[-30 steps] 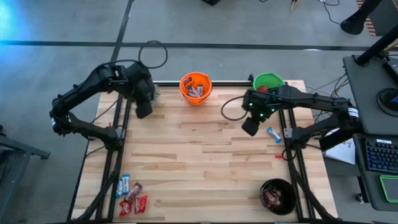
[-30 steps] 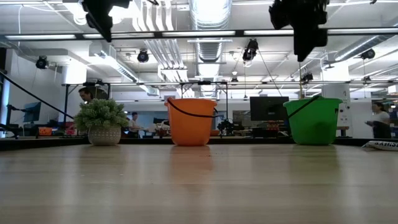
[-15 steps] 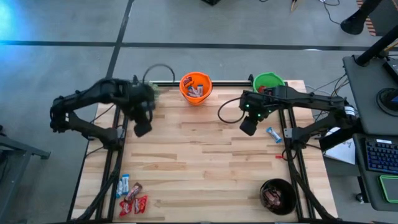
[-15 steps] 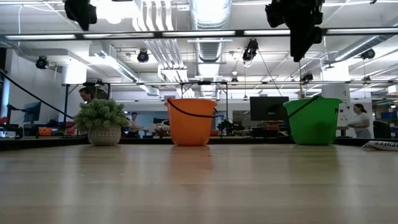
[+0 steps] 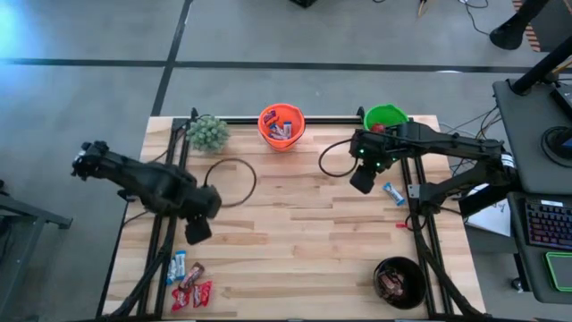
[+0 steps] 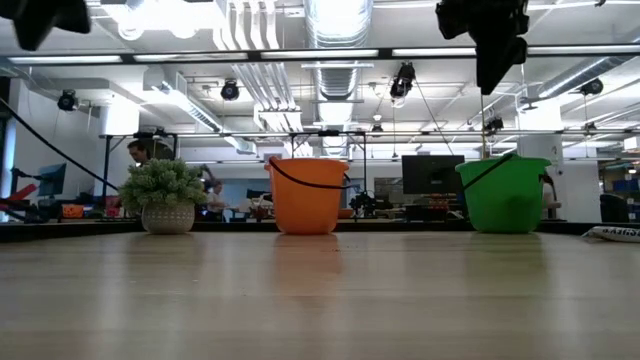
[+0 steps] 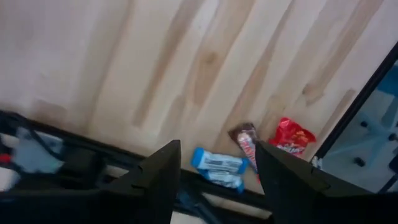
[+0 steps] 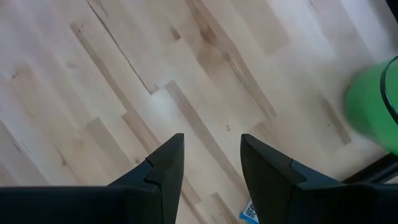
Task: Organize candy in baskets
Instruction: Put the brown chocolate bar into the black bucket
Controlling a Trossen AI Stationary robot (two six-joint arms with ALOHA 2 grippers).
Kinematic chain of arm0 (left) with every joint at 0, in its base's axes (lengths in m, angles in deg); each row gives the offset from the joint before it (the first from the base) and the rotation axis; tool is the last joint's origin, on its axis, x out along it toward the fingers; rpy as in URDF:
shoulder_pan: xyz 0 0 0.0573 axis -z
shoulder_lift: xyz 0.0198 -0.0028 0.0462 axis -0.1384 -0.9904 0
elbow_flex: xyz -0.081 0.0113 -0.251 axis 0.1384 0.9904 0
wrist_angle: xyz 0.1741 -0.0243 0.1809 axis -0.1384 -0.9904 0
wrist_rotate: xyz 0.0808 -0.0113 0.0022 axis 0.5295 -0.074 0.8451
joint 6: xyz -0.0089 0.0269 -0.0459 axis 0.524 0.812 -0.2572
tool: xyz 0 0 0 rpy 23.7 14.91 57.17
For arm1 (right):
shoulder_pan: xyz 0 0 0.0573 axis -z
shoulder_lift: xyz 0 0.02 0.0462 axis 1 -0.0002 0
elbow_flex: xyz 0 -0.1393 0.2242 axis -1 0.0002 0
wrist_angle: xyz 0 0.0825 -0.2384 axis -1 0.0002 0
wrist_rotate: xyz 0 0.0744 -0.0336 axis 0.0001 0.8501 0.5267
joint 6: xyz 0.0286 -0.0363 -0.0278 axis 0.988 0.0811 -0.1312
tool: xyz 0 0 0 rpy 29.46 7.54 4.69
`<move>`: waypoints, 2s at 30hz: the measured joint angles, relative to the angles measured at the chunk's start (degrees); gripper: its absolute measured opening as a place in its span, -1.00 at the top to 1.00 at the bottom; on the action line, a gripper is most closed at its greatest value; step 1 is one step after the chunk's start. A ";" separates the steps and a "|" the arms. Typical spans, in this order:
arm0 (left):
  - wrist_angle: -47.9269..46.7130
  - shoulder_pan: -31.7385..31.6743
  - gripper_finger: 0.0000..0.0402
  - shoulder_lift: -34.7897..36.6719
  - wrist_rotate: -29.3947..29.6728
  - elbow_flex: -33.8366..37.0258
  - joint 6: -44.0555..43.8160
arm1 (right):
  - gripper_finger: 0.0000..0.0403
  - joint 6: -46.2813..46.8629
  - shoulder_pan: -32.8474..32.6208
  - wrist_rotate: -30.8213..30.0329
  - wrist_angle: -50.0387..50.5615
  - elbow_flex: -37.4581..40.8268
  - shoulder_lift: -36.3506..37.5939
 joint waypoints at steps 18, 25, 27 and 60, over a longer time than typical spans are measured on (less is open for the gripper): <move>15.75 16.42 0.06 -2.30 -7.70 11.63 -35.25 | 0.28 -6.62 0.02 0.13 5.61 -0.02 4.18; 22.03 18.96 0.06 -6.56 -10.98 11.61 -38.57 | 0.28 -7.24 0.02 0.10 5.60 -0.04 6.11; 22.06 19.58 0.06 -8.21 -11.04 11.61 -38.59 | 0.28 -7.55 0.02 0.08 5.61 -0.14 6.32; 29.40 26.06 0.05 -26.67 -21.44 16.02 -34.70 | 0.28 -7.28 0.04 0.13 5.54 -0.70 6.34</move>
